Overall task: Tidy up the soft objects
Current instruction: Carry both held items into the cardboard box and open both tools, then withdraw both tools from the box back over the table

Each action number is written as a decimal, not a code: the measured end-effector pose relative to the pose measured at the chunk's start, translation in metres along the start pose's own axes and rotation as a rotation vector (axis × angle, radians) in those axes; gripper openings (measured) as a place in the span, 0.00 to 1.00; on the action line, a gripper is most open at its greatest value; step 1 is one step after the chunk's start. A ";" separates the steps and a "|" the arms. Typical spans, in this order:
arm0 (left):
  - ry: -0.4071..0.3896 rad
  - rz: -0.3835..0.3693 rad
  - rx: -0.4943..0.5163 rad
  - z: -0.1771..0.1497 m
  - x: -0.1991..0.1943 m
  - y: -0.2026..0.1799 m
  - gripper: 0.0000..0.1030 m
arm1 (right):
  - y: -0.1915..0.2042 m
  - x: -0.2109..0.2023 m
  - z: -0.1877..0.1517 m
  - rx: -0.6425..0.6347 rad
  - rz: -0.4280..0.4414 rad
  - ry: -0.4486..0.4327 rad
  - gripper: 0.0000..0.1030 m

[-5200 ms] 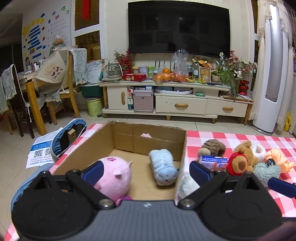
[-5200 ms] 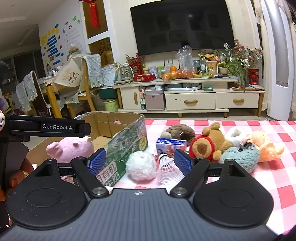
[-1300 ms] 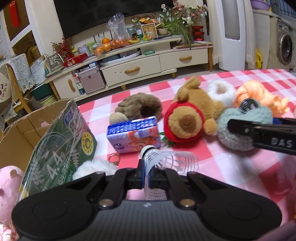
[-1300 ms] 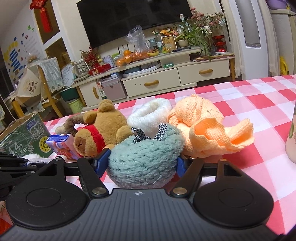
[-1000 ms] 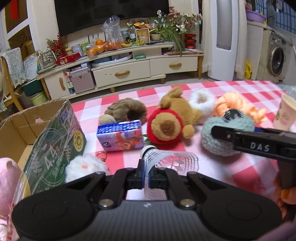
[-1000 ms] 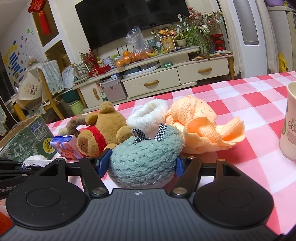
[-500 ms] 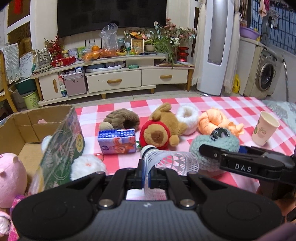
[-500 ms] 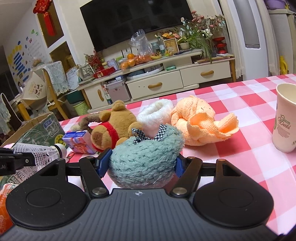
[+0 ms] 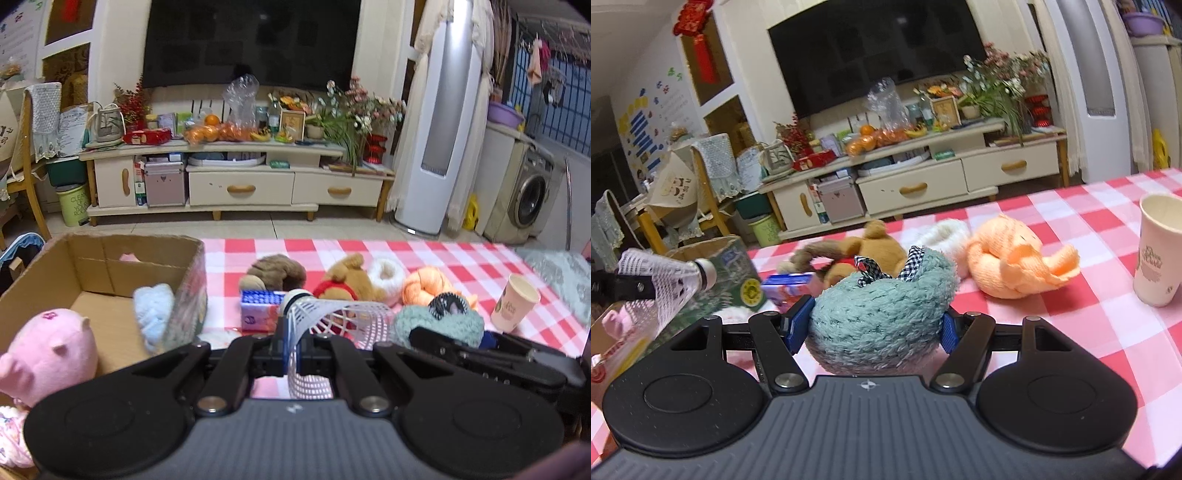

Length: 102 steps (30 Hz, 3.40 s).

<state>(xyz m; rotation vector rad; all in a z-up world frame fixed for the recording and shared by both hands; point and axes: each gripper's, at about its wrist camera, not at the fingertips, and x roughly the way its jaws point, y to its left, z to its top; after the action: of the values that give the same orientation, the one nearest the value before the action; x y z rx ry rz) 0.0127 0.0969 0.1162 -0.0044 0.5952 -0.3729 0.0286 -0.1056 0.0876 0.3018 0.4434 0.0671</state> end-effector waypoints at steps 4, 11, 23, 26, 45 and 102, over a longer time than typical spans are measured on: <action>-0.033 -0.003 -0.026 0.004 -0.013 0.012 0.00 | 0.015 -0.006 0.002 -0.031 0.018 -0.017 0.81; -0.084 0.009 -0.081 0.009 -0.033 0.038 0.00 | 0.047 -0.012 0.008 -0.091 0.074 -0.036 0.81; -0.145 0.091 -0.203 0.015 -0.051 0.097 0.00 | 0.110 -0.002 0.031 -0.229 0.177 -0.056 0.81; -0.148 0.113 -0.238 0.015 -0.052 0.111 0.00 | 0.124 0.003 0.037 -0.269 0.203 -0.054 0.81; -0.086 0.174 -0.321 0.006 -0.046 0.157 0.00 | 0.177 0.047 0.022 -0.586 0.263 0.070 0.81; -0.104 0.430 -0.056 -0.037 -0.025 0.093 0.71 | 0.045 -0.018 -0.009 -0.028 -0.073 0.007 0.97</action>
<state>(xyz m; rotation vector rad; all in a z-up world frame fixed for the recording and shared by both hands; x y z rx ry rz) 0.0052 0.1960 0.0893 0.0500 0.4881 0.0615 0.0083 -0.0627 0.1008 0.2581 0.4594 0.0032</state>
